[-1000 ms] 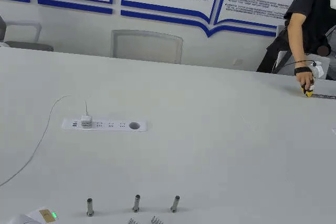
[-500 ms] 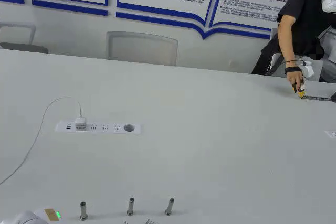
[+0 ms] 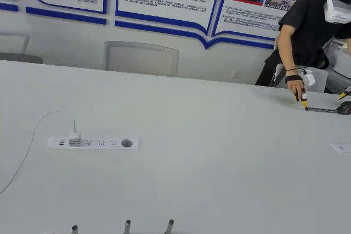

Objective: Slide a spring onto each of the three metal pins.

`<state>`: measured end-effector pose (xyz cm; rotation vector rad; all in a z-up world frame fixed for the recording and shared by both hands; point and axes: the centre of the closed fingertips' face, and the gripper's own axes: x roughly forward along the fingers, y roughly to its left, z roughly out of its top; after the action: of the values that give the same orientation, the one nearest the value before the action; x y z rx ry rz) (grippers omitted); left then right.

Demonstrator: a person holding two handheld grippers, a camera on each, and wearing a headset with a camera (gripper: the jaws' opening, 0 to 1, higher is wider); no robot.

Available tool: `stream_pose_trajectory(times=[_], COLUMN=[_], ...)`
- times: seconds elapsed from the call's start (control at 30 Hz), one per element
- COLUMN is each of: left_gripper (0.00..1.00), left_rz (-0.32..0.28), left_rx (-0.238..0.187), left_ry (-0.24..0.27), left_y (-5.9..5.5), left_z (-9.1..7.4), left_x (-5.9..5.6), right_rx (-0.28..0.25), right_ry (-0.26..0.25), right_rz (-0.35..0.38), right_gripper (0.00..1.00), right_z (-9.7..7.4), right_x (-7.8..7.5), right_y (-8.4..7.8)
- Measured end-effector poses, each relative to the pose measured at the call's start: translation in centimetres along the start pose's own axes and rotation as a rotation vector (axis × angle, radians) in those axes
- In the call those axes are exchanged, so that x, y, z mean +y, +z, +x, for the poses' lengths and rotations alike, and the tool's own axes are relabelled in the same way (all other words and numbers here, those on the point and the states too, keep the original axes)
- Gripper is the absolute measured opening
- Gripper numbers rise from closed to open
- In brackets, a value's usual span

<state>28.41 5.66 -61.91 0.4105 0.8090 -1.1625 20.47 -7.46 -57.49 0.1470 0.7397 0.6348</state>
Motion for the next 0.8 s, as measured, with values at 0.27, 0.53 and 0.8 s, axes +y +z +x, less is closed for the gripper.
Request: stream_pose_trajectory(times=[0.27,0.53,0.8], left_gripper=[0.77,0.75,0.73], left_rz=[0.002,0.030,0.032], left_rx=[0.012,0.041,0.045], left_ry=[-0.030,-0.042,-0.064], left_y=[-0.2,-0.6,-0.6], left_z=[1.1,2.5,3.4], left_x=[0.4,0.2,0.0], right_rx=[0.005,0.005,0.007], right_ry=[0.002,0.005,0.005], right_rz=[0.000,0.008,0.015], right_gripper=[0.92,0.92,0.92], right_z=[-0.1,0.0,0.1], right_x=[-0.2,-0.3,-0.5], right_y=[-0.2,-0.2,-0.3])
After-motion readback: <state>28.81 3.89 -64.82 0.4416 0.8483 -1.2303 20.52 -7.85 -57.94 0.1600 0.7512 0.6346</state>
